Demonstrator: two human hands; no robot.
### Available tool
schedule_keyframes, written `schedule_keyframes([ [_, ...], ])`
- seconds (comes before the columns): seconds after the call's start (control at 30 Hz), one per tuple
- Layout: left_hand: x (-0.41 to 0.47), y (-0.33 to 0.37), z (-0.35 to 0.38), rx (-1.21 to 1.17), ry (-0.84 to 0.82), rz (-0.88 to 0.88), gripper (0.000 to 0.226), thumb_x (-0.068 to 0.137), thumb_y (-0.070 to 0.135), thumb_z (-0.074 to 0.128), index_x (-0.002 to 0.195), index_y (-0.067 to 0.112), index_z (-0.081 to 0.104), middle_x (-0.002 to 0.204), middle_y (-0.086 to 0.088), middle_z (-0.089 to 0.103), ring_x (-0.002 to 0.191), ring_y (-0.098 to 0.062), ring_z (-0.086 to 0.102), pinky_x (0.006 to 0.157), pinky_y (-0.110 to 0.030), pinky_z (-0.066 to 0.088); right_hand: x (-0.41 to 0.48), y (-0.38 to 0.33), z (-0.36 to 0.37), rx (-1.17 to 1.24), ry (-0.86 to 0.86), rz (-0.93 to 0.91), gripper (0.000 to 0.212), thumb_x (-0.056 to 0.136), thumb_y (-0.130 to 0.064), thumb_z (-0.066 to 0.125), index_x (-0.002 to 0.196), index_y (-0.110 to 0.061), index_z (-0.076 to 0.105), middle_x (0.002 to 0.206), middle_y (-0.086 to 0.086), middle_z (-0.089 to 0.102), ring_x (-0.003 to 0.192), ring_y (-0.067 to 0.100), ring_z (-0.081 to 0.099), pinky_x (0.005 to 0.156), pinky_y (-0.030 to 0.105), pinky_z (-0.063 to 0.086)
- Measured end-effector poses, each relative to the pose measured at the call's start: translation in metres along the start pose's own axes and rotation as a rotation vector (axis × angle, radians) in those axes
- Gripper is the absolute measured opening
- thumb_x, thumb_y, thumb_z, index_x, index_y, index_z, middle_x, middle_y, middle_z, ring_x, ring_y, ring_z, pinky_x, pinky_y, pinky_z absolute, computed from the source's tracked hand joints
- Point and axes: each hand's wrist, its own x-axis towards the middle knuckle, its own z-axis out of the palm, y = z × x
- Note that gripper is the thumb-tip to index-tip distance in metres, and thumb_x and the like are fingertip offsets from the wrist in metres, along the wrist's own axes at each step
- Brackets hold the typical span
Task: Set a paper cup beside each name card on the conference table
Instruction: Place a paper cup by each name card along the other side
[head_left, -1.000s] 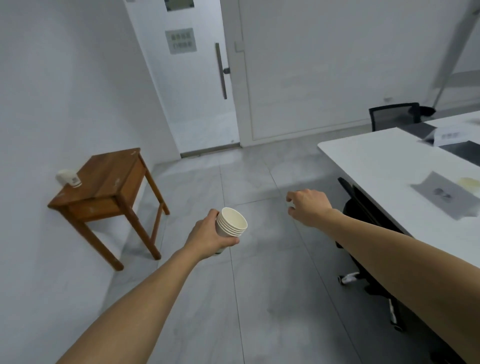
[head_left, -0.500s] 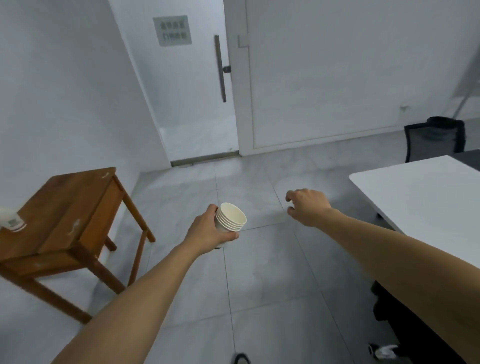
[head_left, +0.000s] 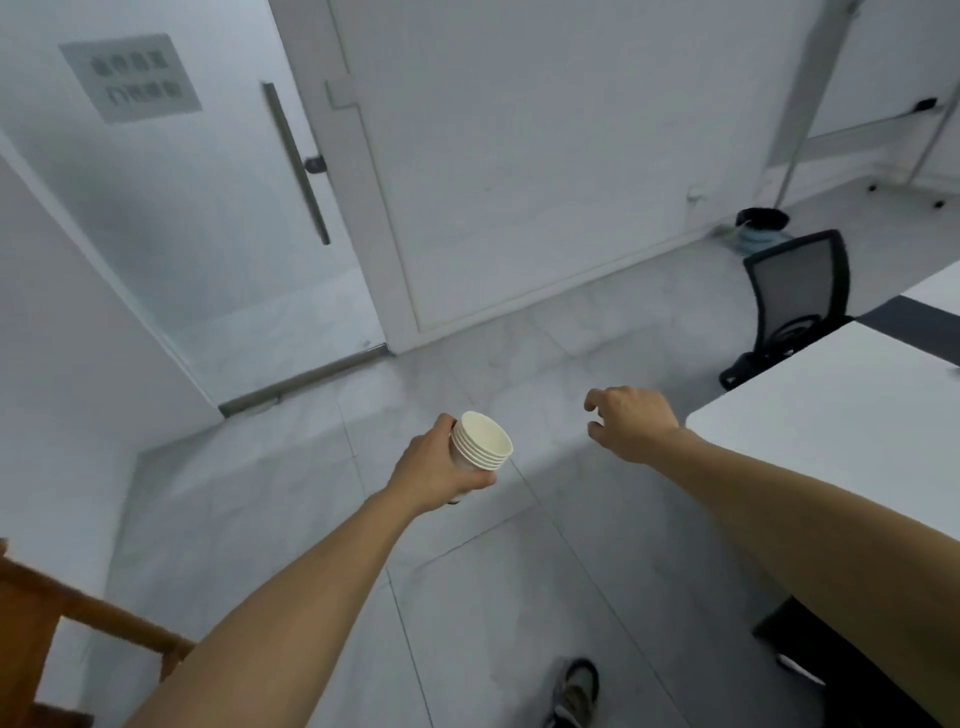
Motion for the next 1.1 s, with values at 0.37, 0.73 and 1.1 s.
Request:
schedule_keyframes([
  [0.37,0.297,0.058,-0.025,0.035,-0.042,0.086,0.065,0.064,0.041,0.088,0.112,0.023,0.049,0.111,0.004,0.064,0.098,-0.019,0.062,0.072,-0.031,0.055,0.25,0.099,-0.029,0.021,-0.015,0.121,0.036,0.093,-0.033,0.051,0.128,-0.023,0.055,0.124,0.002,0.064,0.107,0.028,0.062,0.081,0.034,0.048],
  [0.73,0.596,0.127,0.005,0.074,-0.235,0.29,0.065,0.061,0.045,0.086,0.109,0.026,0.048,0.108,0.006,0.065,0.097,-0.018,0.064,0.074,-0.034,0.057,0.448,0.225,-0.035,0.012,0.002,0.363,0.036,0.095,-0.034,0.051,0.129,-0.022,0.054,0.123,0.003,0.064,0.107,0.028,0.062,0.083,0.035,0.05],
  [1.1,0.798,0.298,0.115,0.139,-0.568,0.602,0.065,0.062,0.042,0.088,0.111,0.023,0.049,0.109,0.002,0.065,0.098,-0.02,0.062,0.071,-0.032,0.056,0.477,0.387,-0.066,0.056,0.083,0.806,0.029,0.091,-0.035,0.054,0.117,-0.022,0.06,0.11,0.005,0.067,0.096,0.029,0.064,0.071,0.034,0.048],
])
